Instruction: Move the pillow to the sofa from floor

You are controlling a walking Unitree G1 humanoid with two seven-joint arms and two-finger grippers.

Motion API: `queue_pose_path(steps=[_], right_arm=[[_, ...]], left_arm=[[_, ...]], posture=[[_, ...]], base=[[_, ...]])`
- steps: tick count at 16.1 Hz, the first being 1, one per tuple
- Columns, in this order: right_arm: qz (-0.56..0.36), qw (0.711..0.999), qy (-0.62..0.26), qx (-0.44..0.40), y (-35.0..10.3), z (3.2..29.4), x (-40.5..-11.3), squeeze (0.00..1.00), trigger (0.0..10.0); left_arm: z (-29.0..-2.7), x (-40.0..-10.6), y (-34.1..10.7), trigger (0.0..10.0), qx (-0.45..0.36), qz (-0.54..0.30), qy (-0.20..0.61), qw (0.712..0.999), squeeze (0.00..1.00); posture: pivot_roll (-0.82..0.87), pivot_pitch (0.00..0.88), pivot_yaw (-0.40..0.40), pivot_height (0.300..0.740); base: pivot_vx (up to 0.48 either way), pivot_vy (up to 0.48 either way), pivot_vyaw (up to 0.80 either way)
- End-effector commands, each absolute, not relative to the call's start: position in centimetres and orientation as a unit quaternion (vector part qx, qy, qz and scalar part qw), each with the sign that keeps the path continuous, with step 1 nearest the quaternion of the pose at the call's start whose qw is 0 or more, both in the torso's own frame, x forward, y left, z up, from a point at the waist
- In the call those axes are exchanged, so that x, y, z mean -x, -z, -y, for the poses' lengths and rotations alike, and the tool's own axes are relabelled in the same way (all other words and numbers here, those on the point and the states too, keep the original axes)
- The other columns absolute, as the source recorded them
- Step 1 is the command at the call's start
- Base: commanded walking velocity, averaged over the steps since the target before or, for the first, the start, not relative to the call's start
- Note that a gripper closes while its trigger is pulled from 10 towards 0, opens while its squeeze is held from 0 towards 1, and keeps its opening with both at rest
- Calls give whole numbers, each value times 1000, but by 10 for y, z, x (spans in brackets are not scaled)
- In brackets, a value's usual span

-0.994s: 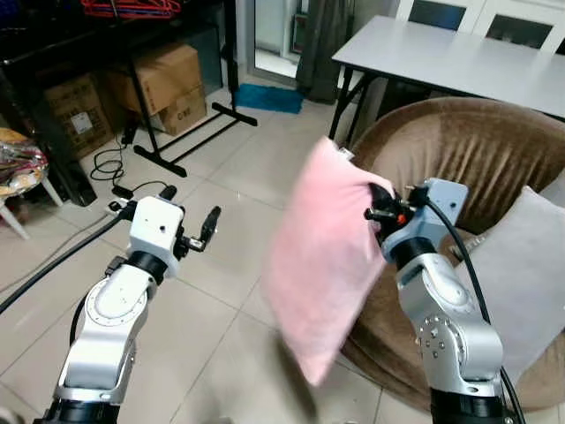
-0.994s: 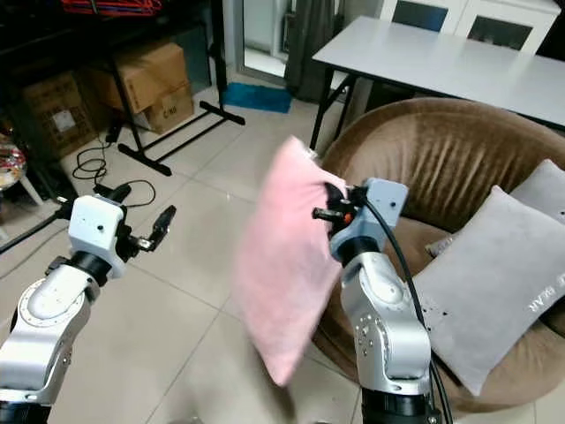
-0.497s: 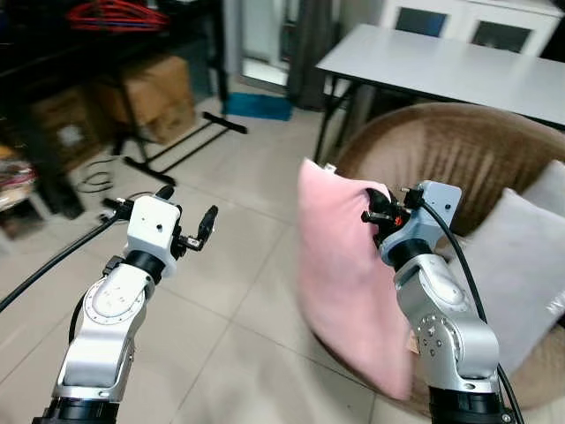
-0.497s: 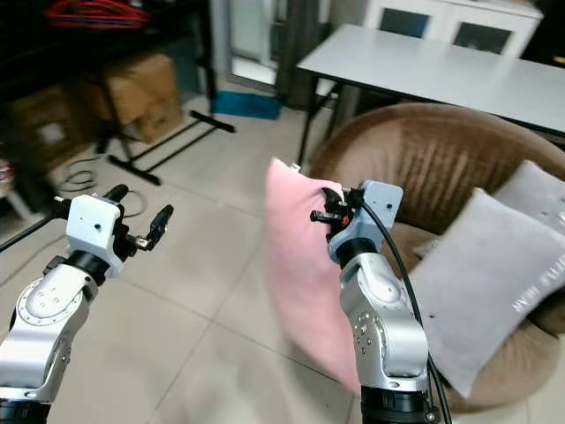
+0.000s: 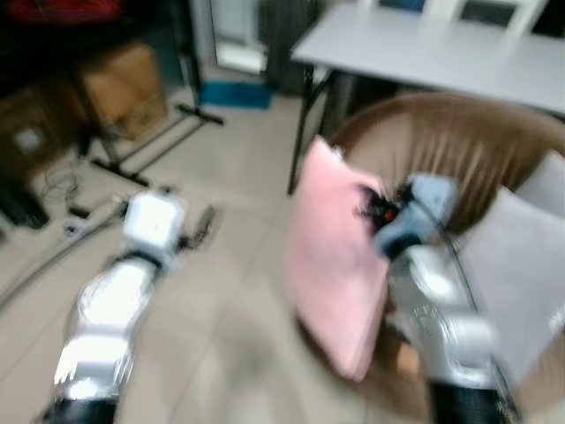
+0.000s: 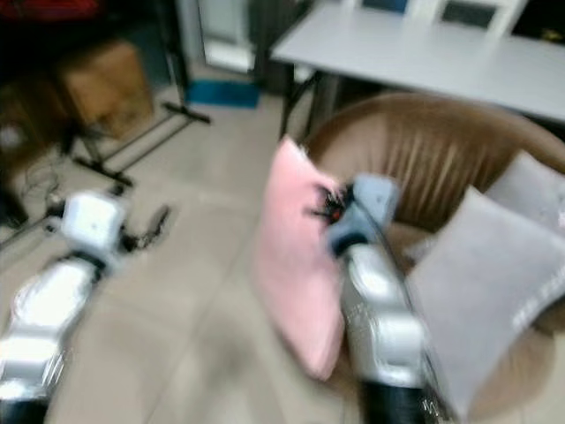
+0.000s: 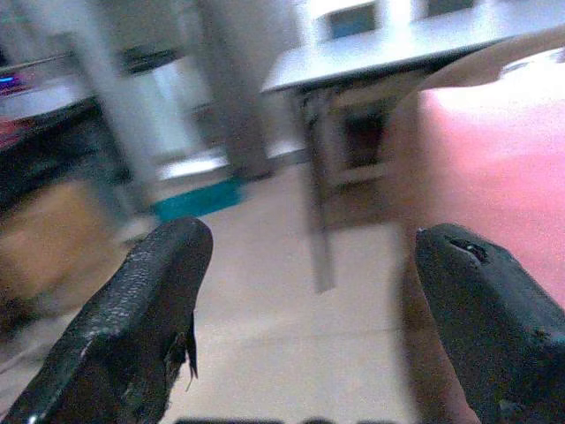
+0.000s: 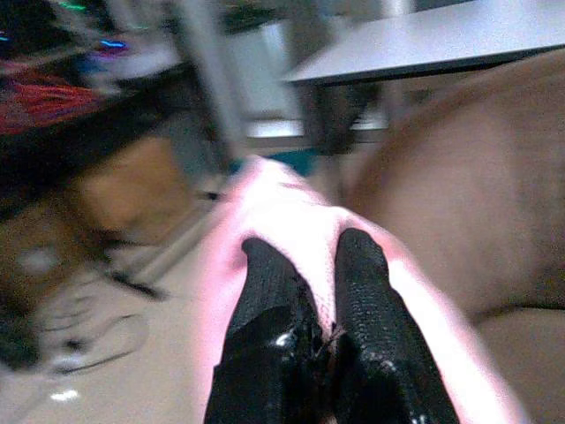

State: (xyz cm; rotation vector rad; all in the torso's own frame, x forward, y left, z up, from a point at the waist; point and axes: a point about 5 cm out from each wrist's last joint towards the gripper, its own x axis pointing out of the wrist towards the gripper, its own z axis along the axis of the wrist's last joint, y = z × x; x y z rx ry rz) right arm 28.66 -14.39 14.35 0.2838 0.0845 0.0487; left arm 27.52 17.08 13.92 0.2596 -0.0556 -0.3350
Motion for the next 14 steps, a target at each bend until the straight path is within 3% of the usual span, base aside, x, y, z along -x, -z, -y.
queue_pose_path(steps=[1,14], right_arm=[[-2,987,-53,-150,-162,129,-290,0,10000],[-5,985,-68,-155,-162,121,-292,0,10000]], left_arm=[[-186,-272,-138,10000,-142,18,148,979,0],[-184,-268,-135,10000,-151,5,174,973,0]], posture=[[64,0,-33,740],[68,0,-25,740]], base=[[368,0,-800],[356,0,-800]])
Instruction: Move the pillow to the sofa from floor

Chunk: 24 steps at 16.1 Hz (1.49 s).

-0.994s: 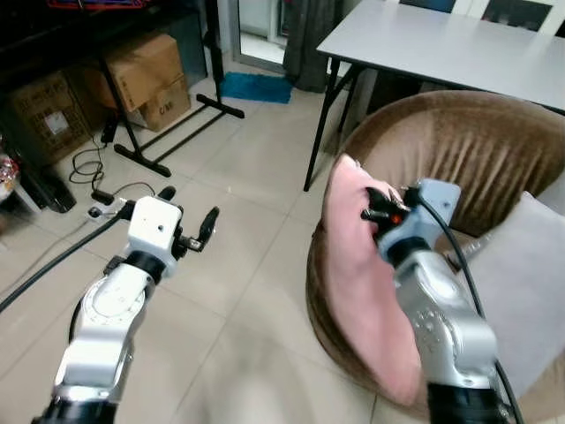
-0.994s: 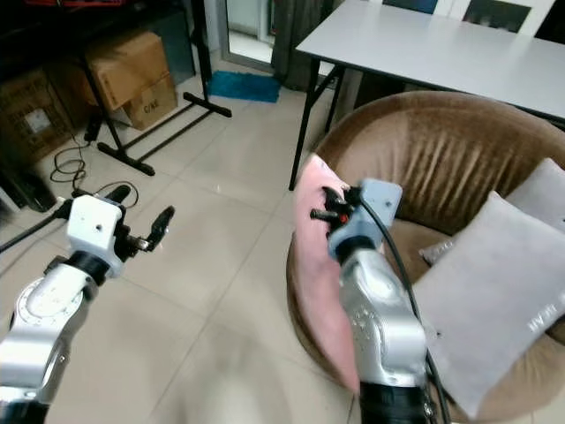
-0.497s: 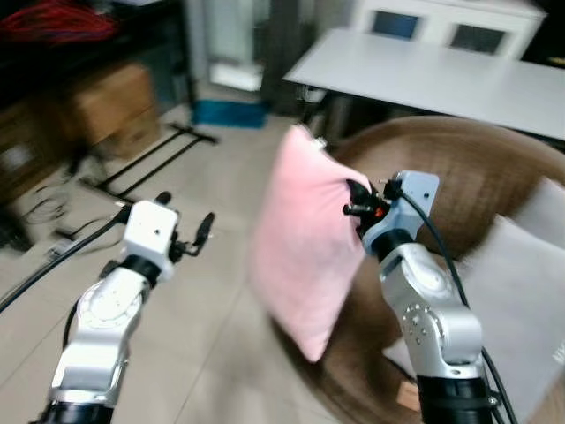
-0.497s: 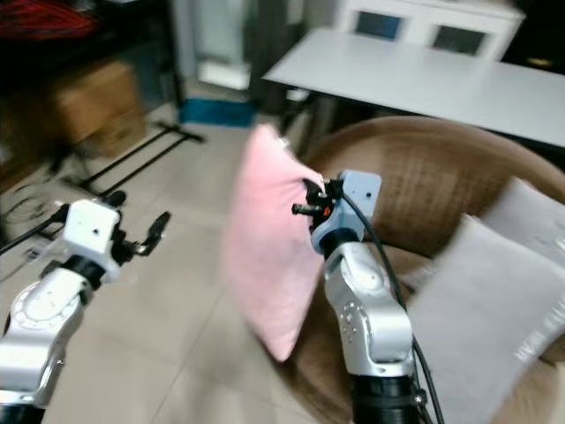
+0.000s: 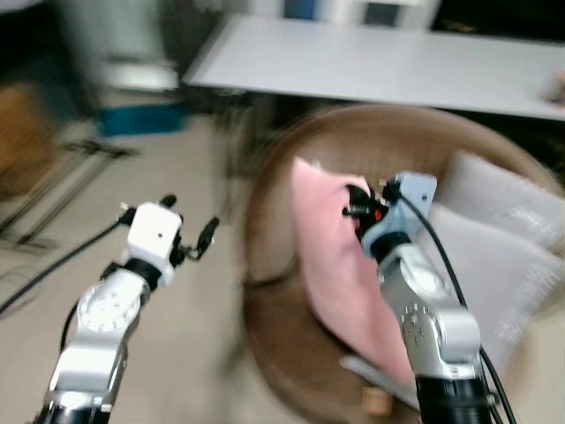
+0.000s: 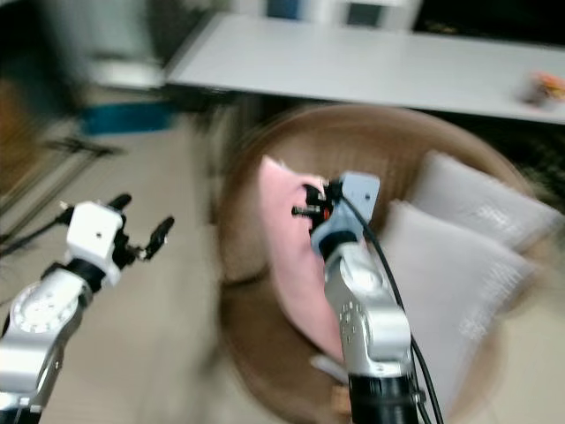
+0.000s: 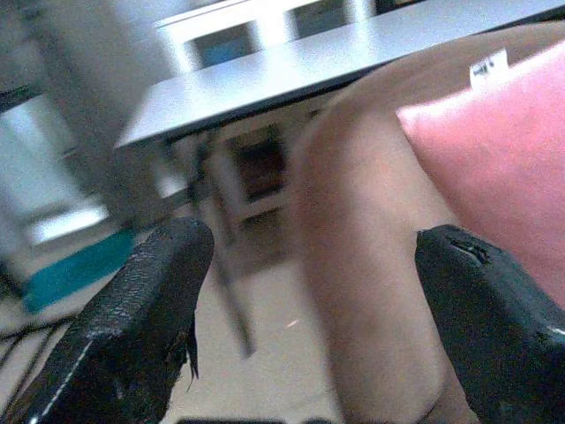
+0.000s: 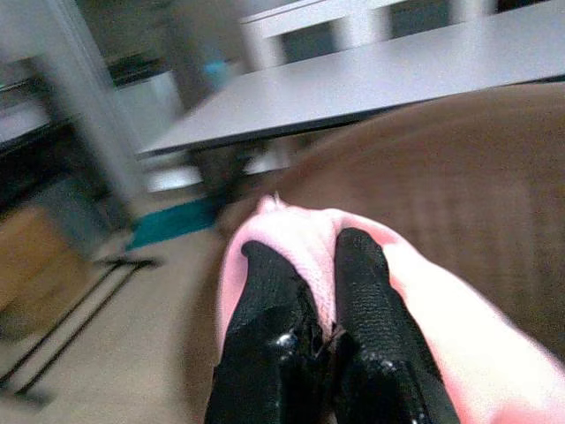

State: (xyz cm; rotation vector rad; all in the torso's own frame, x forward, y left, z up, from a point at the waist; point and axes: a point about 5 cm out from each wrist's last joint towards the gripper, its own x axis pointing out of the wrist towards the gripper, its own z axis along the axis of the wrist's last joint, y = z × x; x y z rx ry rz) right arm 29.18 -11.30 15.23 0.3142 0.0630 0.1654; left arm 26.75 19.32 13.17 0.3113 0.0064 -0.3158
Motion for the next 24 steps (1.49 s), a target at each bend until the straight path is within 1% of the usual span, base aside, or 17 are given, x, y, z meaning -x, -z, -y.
queue_pose_path(steps=[1,4,7,10,12,14,15,16,18,20,21,22,23,24], right_arm=[[-5,984,-81,-156,-161,118,-291,0,10000],[-5,984,-101,-149,-162,112,-292,0,10000],[-1,980,-129,-148,-166,102,-299,0,10000],[-4,975,-162,-153,-171,85,-313,0,10000],[-7,970,-172,-171,-173,72,-327,0,10000],[-3,968,-167,-190,-177,68,-337,0,10000],[-8,965,-145,-220,-175,71,-351,0,10000],[-18,963,-115,-244,-168,80,-361,0,10000],[-37,968,-58,-243,-147,105,-372,0,10000],[-62,973,-35,-221,-125,122,-372,0,10000],[-96,969,-24,-225,-108,129,-368,0,10000],[-156,967,-17,-200,-79,134,-358,0,10000],[-202,964,-22,-173,-58,137,-346,651,10000],[-217,962,-26,-164,-51,137,-342,651,10000]], left_arm=[[-181,-267,-133,10000,-151,4,190,970,0],[-176,-263,-132,10000,-150,-5,231,961,0],[-175,-262,-130,10000,-154,-19,270,950,0],[-177,-259,-130,10000,-157,-30,295,942,0],[-178,-257,-129,10000,-158,-39,311,936,0],[-178,-255,-128,10000,-159,-43,317,934,0],[-179,-255,-128,10000,-160,-46,322,932,0],[-180,-254,-128,10000,-161,-48,324,931,0],[-181,-253,-127,10000,-162,-51,328,929,0],[-181,-252,-126,10000,-161,-54,329,929,0],[-181,-252,-125,10000,-160,-55,330,929,0],[-180,-251,-124,10000,-157,-56,332,928,0],[-179,-251,-123,10000,-154,-60,337,927,0],[-178,-251,-123,10000,-152,-61,341,926,0]], posture=[[69,0,-23,740],[70,0,-20,740],[70,0,-8,740],[77,0,-10,740],[82,0,-13,740],[91,0,-17,740],[95,0,-18,740],[100,0,-21,740],[102,0,-24,740],[100,0,-27,740],[98,0,-27,740],[98,0,-29,740],[100,0,-32,740],[100,0,-32,740]], base=[[0,0,0],[0,0,0],[0,0,0],[0,0,0],[0,0,0],[0,0,0],[0,0,0],[0,0,0],[0,0,0],[0,0,0],[0,0,0],[0,0,0],[0,0,0],[0,0,0]])
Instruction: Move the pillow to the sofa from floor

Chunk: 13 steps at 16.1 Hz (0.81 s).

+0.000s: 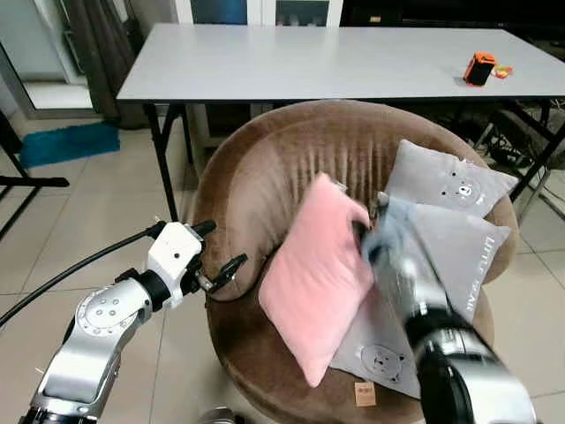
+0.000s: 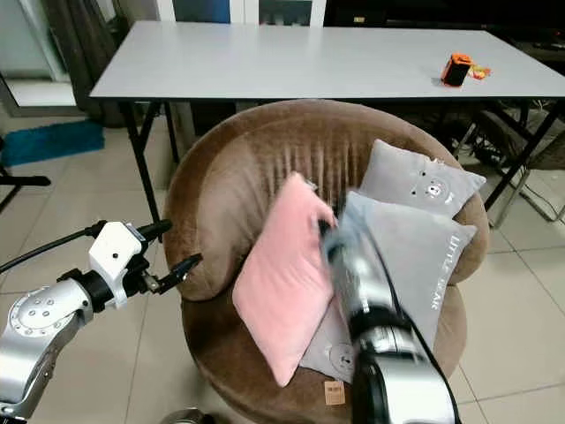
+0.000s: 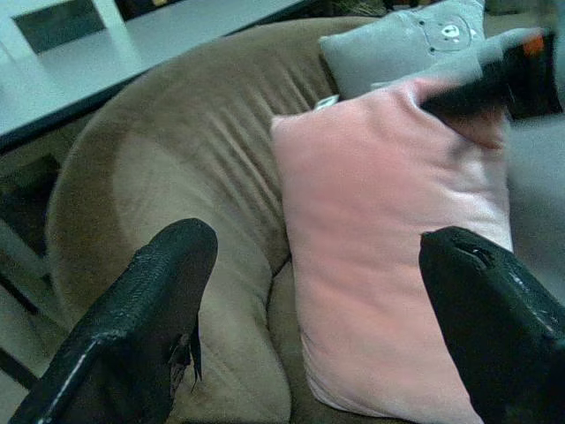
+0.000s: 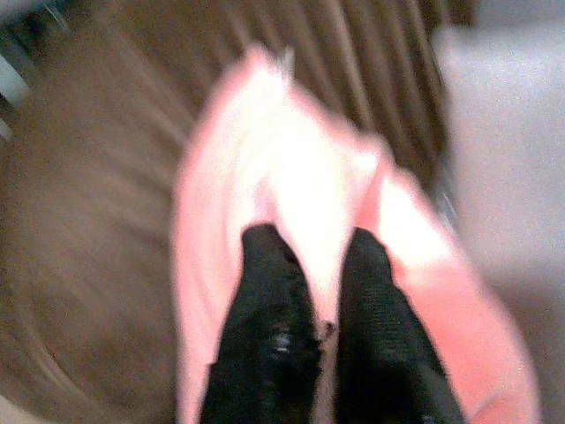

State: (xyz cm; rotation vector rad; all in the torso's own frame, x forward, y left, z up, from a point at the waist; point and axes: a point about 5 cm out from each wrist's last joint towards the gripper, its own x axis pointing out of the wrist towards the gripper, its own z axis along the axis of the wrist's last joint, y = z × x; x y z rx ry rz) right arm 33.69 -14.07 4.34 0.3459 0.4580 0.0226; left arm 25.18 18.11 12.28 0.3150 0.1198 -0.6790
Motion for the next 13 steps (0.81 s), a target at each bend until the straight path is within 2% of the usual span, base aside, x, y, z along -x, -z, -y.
queue_pose_path(steps=[1,4,6,8,11,13], right_arm=[[-227,961,-34,-156,-44,138,-337,1000,10000],[-212,964,-54,-151,-50,140,-340,1000,10000],[-183,977,-66,-87,-66,146,-346,1000,10000],[-144,984,-53,-90,-84,155,-346,1000,10000],[-75,993,-41,-80,-125,180,-329,1000,10000],[-56,996,-36,-62,-138,188,-320,1000,10000]], left_arm=[[-177,-249,-121,10000,-148,-69,353,921,0],[-172,-247,-115,10000,-129,-92,387,908,0],[-166,-245,-109,10000,-102,-119,429,890,0],[-163,-246,-107,10000,-99,-134,460,872,0],[-158,-247,-107,10000,-95,-143,493,853,0],[-157,-249,-108,10000,-92,-138,492,855,0]], posture=[[99,0,-34,740],[91,0,-34,740],[76,0,-39,740],[70,0,-45,740],[52,0,-47,740],[47,0,-51,740]], base=[[0,0,0],[0,0,0],[0,0,0],[0,0,0],[0,0,0],[0,0,0]])
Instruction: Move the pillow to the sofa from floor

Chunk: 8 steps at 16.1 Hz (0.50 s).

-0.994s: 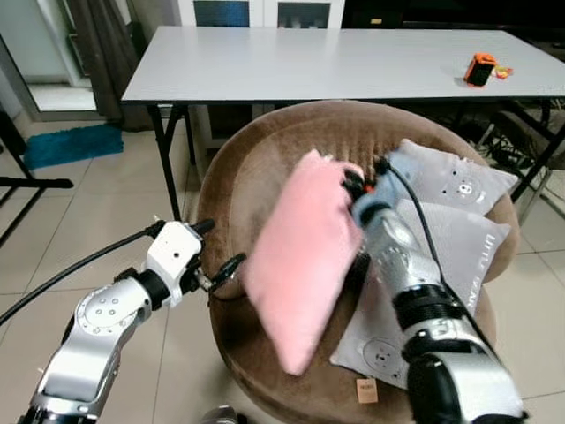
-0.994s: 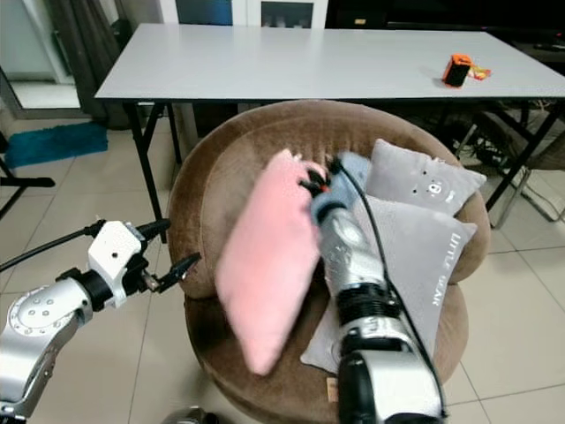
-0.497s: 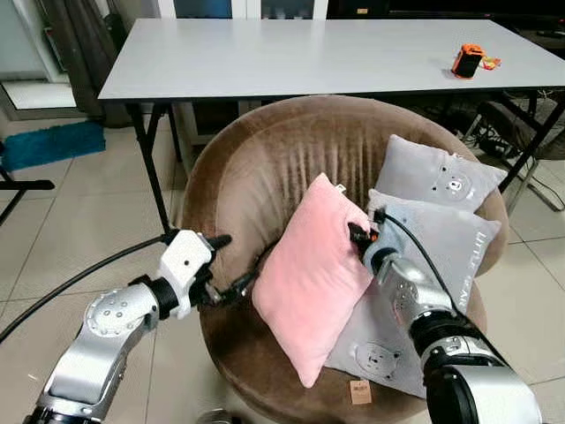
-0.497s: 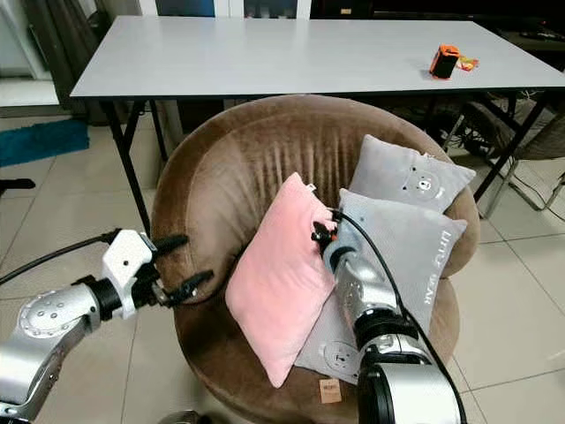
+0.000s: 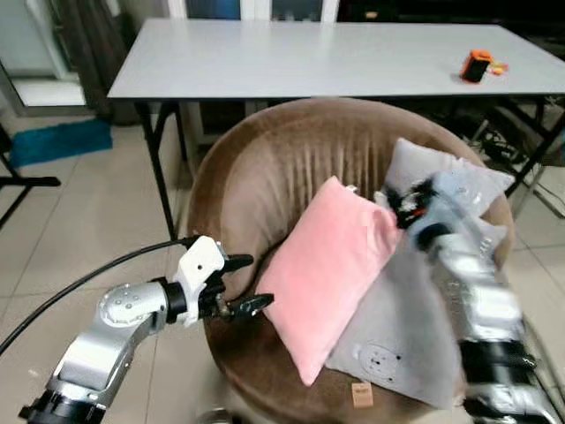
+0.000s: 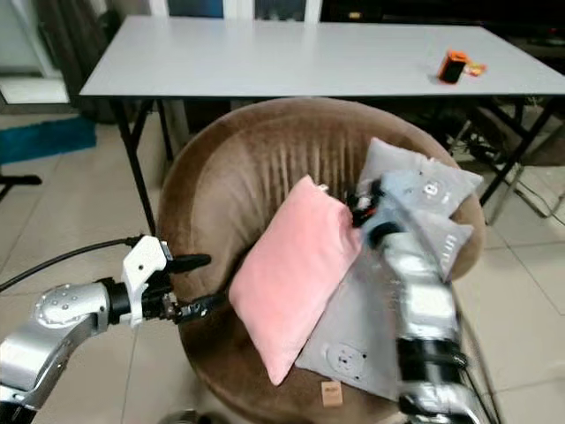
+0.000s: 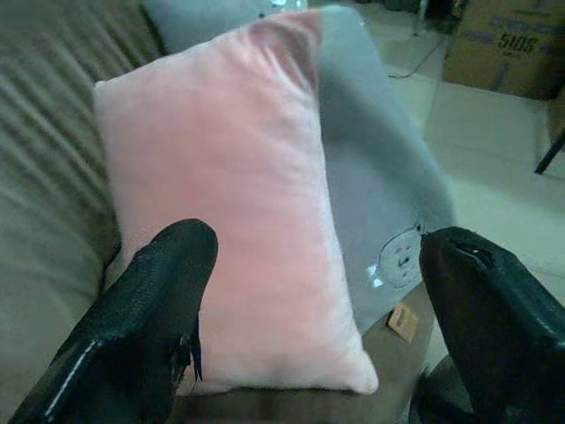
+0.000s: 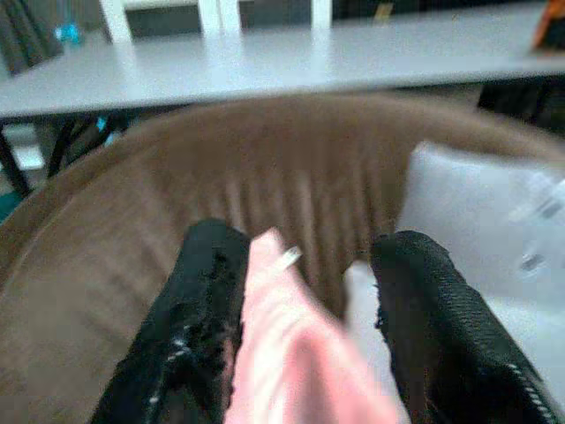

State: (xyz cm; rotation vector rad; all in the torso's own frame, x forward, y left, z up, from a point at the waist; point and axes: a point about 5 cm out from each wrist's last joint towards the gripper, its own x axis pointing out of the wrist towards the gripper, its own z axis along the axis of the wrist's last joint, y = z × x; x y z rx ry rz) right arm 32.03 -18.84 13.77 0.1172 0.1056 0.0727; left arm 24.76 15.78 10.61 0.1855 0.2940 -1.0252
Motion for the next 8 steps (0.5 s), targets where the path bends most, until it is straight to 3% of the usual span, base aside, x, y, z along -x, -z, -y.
queue_pose_path(steps=[1,4,7,8], right_arm=[[-48,997,-33,-50,-145,192,-314,0,10000],[-19,996,-66,-54,-171,181,-289,0,10000],[-24,995,-73,-59,-168,168,-282,0,10000],[-26,994,-62,-87,-161,157,-277,0,10000]], left_arm=[[-156,-251,-109,10000,-86,-132,486,860,0],[-151,-249,-110,10000,-67,-116,469,873,0],[-154,-249,-114,10000,-64,-91,440,891,0],[-161,-251,-121,10000,-69,-58,376,922,0]], posture=[[44,0,-52,740],[45,0,-59,740],[52,0,-64,740],[54,0,-68,740]], base=[[0,0,0],[0,0,0],[0,0,0],[0,-292,0]])
